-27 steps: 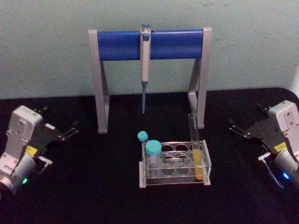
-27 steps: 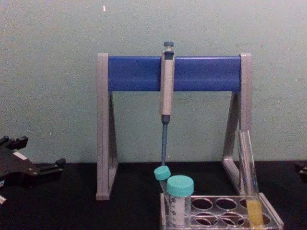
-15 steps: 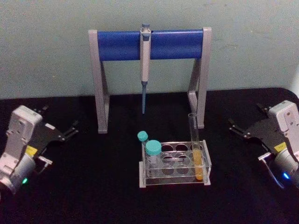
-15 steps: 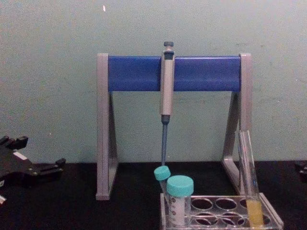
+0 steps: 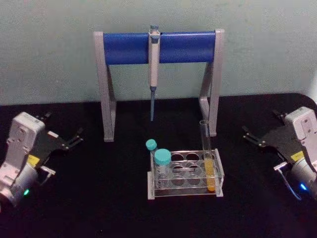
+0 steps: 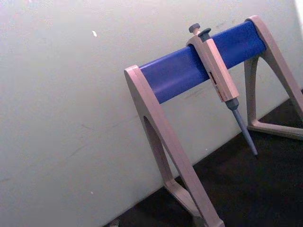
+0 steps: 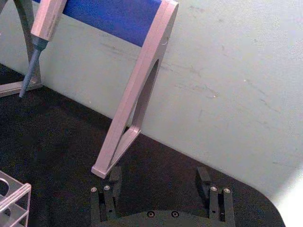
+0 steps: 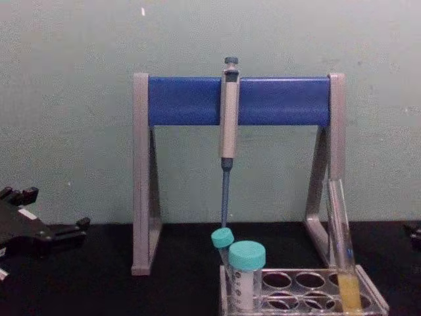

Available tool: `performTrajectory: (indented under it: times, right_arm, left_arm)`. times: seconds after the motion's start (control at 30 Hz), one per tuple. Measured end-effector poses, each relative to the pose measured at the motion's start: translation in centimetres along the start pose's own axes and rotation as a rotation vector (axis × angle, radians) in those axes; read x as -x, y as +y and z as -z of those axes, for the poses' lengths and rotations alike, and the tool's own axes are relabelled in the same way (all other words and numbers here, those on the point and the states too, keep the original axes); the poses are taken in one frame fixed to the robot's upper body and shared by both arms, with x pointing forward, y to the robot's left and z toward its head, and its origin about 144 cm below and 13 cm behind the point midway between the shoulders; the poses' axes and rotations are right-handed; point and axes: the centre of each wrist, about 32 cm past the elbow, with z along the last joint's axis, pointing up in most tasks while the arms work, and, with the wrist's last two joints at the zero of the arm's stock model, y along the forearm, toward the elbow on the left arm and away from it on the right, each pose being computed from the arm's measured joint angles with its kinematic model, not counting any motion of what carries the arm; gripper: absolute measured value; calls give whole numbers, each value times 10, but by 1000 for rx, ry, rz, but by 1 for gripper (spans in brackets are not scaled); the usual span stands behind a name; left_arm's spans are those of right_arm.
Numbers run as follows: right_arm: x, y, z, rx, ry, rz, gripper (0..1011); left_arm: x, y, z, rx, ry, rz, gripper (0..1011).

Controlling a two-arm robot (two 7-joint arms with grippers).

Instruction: Pick up the test tube from the test tube rack, shake it, then place it back into the test tube rack.

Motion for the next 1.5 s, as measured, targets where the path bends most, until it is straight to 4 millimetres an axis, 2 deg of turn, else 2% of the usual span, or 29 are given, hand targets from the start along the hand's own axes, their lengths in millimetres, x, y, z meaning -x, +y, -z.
performTrajectory:
  times: [0.47, 0.7, 0.97, 1.2, 1.5]
  right_arm:
    - [-1, 0, 0, 0, -1, 5, 1000]
    - [-8, -8, -2, -18, 7, 2, 1000]
    - [-12, -21, -12, -45, 38, -111, 1000]
    - [-11, -35, -29, -50, 39, -227, 1000]
    - [-5, -39, -38, -63, 32, -336, 1000]
  left_arm:
    - [0, 0, 0, 0, 0, 0, 1001]
    - [0, 0, 0, 0, 0, 0, 1001]
    - [0, 0, 0, 0, 0, 0, 1001]
    - [0, 0, 0, 0, 0, 0, 1001]
    - [0, 0, 0, 0, 0, 0, 1001]
